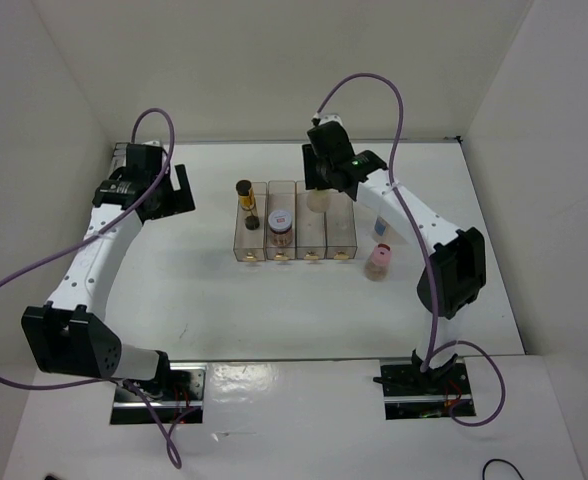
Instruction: Organize the condiment bottles
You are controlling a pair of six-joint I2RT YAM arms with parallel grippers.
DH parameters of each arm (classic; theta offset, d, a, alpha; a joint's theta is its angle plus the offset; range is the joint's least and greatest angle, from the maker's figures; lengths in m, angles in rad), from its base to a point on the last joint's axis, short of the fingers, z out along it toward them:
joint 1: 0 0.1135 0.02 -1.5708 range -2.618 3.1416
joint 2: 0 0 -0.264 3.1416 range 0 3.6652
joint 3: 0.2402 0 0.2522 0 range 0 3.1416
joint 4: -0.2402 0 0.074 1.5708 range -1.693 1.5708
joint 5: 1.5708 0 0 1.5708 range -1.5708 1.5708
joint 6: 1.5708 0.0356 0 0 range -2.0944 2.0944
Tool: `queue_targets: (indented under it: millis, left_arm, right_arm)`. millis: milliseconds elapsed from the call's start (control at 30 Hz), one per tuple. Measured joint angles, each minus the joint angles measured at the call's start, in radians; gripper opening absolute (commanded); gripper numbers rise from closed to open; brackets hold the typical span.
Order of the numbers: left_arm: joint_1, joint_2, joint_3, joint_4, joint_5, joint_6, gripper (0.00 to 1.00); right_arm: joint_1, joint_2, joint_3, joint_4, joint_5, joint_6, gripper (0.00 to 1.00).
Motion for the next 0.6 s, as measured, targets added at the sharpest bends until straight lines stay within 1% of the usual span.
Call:
queue_targets:
  millis: [600]
  left_arm:
    - [0.0,0.047,0.0,0.018,0.004,0.02,1.0]
  right_arm:
    - [-0.011,0.146,0.008,0.074,-0.045,-0.003,0.0]
